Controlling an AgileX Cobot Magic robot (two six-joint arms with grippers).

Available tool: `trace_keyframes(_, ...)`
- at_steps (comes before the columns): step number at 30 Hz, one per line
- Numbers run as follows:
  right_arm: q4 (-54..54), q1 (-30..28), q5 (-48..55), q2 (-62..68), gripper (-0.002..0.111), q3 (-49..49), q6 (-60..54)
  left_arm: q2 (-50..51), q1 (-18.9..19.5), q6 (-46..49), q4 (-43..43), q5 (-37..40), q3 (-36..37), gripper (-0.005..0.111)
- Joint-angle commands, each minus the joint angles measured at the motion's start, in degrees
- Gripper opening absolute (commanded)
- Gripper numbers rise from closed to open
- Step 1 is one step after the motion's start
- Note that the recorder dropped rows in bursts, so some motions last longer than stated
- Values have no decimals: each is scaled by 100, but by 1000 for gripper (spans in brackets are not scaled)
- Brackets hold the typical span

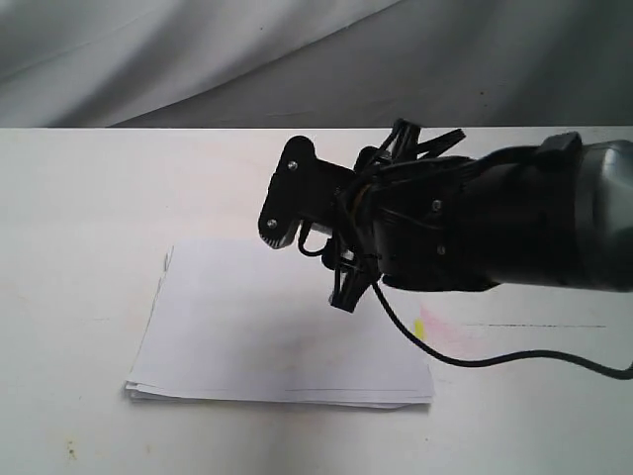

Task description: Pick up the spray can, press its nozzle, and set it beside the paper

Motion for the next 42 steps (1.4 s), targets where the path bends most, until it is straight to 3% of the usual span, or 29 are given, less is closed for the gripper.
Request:
trace_keyframes(1, -618, 136, 338, 91, 0, -28, 214, -24, 14, -36, 13, -40, 24, 1)
trace_keyframes(36, -618, 136, 451, 251, 0, -28, 326, -24, 14, -36, 13, -40, 24, 1)
trace_keyframes(39, -618, 136, 451, 251, 0, -28, 326, -24, 14, -89, -422, -155, 24, 1)
trace_keyframes(42, -618, 136, 451, 251, 0, -28, 326, -24, 14, -89, -1538, -1020, 24, 1)
